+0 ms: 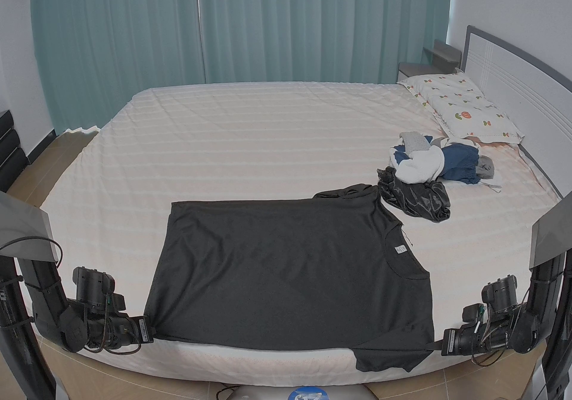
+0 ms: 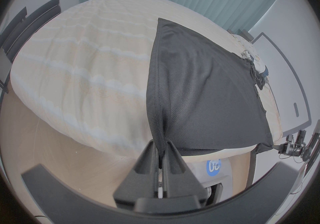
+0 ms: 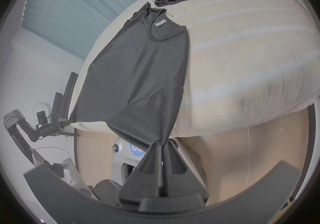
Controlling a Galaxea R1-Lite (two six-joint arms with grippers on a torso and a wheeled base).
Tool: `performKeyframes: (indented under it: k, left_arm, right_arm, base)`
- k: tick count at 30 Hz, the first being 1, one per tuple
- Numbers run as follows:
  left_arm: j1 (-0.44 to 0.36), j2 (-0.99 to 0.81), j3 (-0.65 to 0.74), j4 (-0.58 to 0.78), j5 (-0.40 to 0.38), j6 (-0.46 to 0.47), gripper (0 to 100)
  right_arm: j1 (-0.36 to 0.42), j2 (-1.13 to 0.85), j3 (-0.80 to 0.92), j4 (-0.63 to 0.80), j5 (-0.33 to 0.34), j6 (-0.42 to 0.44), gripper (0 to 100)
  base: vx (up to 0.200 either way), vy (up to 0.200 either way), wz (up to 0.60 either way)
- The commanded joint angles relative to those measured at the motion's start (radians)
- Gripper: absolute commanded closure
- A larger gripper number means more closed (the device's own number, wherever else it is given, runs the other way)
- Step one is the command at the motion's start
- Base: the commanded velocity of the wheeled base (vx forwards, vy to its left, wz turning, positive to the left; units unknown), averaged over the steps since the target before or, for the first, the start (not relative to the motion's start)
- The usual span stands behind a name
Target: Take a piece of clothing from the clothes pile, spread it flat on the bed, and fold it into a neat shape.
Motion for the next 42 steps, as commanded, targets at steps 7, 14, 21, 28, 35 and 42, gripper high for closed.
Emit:
performKeyframes:
  k: [7,14,21,28,35,42]
  left_arm:
    - [-0.046,0.0,0.066,0.007,0.096,0.073,100]
    - [-0.049,0.0,0.093,0.006,0.114,0.122,100]
    - [-0.047,0.0,0.148,0.006,0.122,0.214,100]
    - [-0.049,-0.009,0.174,0.013,0.144,0.26,100]
    - [-0.049,-0.047,0.174,0.11,0.15,0.3,100]
    - [-0.049,-0.069,0.174,0.148,0.15,0.302,100]
  right_arm:
    - [0.004,-0.101,0.018,0.103,-0.021,-0.045,100]
    - [0.005,-0.135,0.018,0.181,-0.025,-0.088,100]
    - [0.007,-0.205,0.018,0.286,-0.025,-0.104,100]
    - [0.007,-0.223,0.018,0.322,-0.027,-0.115,100]
    - [0.005,-0.266,0.018,0.407,-0.027,-0.161,100]
    - [0.007,-0.268,0.018,0.43,-0.025,-0.166,100]
  base:
    - [0.0,0.0,0.0]
    - [0.0,0.0,0.0]
    - [0.0,0.0,0.0]
    - [0.0,0.0,0.0]
    - [0.0,0.0,0.0]
    - [0.0,0.0,0.0]
